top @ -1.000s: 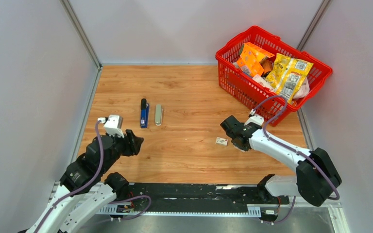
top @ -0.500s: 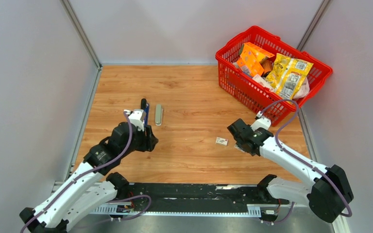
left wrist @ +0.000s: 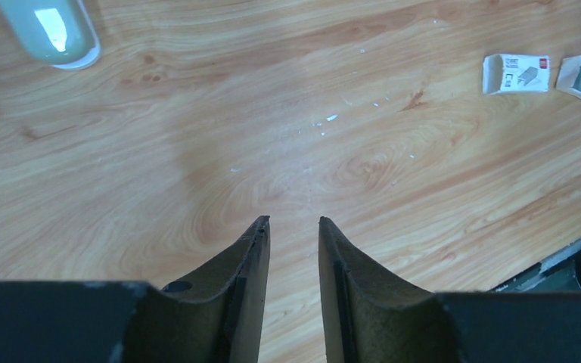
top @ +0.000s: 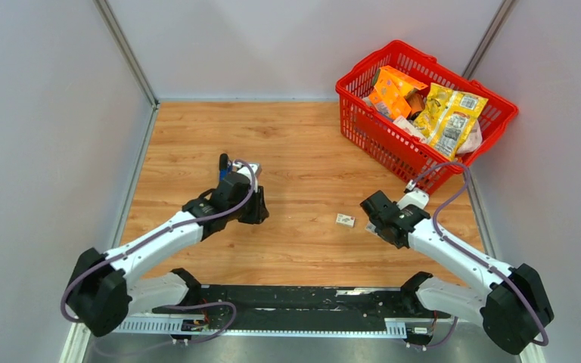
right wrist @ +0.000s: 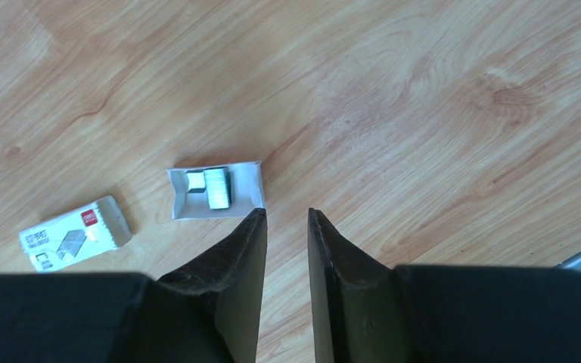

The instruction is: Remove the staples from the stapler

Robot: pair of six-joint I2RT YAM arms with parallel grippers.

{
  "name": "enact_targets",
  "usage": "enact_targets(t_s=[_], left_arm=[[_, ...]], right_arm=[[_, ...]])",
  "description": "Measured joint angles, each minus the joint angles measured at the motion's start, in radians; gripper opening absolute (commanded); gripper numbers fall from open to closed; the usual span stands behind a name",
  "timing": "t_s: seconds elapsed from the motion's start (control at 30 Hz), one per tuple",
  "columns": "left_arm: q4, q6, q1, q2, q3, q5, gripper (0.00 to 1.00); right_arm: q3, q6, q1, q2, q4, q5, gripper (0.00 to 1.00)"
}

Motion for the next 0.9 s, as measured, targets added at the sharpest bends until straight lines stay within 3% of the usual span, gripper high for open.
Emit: enact_targets(t_s=[0.33,0.9], left_arm=[[0.151,-0.004,0.000,0.276,0.066,0.085,0.24],[0.214,0.000,-0.034,0.498,0.225,0.113,0.20]], right_arm=[[-0.046,-0.039,-0.051,0.023,0.068,-0.023,0.29],[-0.047,-0.082,-0.053,0.100,0.179,-0.039,0.27]])
